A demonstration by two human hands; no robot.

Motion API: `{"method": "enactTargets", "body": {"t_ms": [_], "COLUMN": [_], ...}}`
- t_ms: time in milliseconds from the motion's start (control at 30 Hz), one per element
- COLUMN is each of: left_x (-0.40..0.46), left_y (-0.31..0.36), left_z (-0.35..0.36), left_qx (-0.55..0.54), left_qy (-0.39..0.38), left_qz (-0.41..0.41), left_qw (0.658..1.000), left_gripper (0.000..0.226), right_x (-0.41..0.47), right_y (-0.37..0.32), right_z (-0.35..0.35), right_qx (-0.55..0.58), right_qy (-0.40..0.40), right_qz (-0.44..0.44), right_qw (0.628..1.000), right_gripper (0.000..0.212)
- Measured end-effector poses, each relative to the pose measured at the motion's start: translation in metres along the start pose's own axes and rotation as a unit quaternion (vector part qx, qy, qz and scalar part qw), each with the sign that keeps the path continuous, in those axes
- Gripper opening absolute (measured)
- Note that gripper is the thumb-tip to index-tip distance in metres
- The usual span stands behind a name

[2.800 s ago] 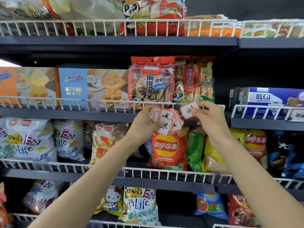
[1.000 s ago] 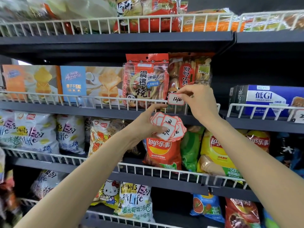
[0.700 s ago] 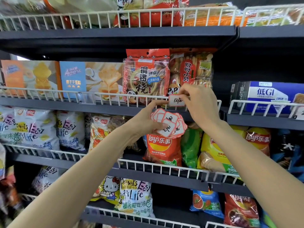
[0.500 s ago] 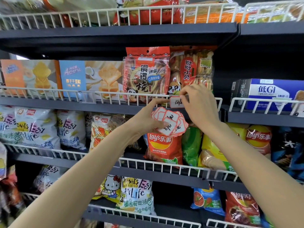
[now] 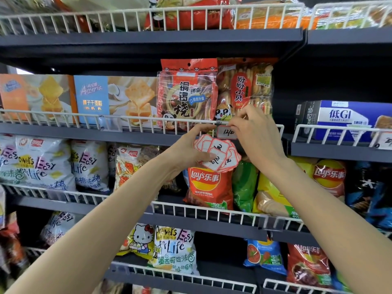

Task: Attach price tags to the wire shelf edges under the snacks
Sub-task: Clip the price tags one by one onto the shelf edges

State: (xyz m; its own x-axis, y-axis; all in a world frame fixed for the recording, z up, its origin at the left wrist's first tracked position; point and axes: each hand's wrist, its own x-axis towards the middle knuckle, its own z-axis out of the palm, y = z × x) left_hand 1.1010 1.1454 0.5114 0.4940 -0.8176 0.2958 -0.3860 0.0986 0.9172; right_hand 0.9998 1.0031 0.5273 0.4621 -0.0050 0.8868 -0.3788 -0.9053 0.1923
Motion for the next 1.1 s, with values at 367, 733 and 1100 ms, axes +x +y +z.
{"method": "enactTargets", "body": {"t_ms": [367, 733, 1100], "left_x": [0.000, -0.014, -0.073], "left_y": [0.004, 0.002, -0.018], "left_z": [0.003, -0.006, -0.063], "left_qx": [-0.005, -0.023, -0.096], "left_qy": [0.008, 0.194, 0.215], "left_qz": [0.001, 0.087, 0.088], "left_qw": [1.000, 0.977, 0.968], "left_gripper": [0.061, 0.037, 0.021], "right_x": [-0.001, -0.014, 0.000], "right_y": [0.001, -0.022, -0.115], "right_z": [0.000, -0.019, -0.003], "right_qx": [-0.043, 0.224, 0.547], "right_qy": [0.009, -0.044, -0.133], "right_qz": [-0.026, 0.097, 0.203], "right_qw": [0.999, 0.969, 0.801], "right_gripper": [0.022, 0.027, 0.012]}}
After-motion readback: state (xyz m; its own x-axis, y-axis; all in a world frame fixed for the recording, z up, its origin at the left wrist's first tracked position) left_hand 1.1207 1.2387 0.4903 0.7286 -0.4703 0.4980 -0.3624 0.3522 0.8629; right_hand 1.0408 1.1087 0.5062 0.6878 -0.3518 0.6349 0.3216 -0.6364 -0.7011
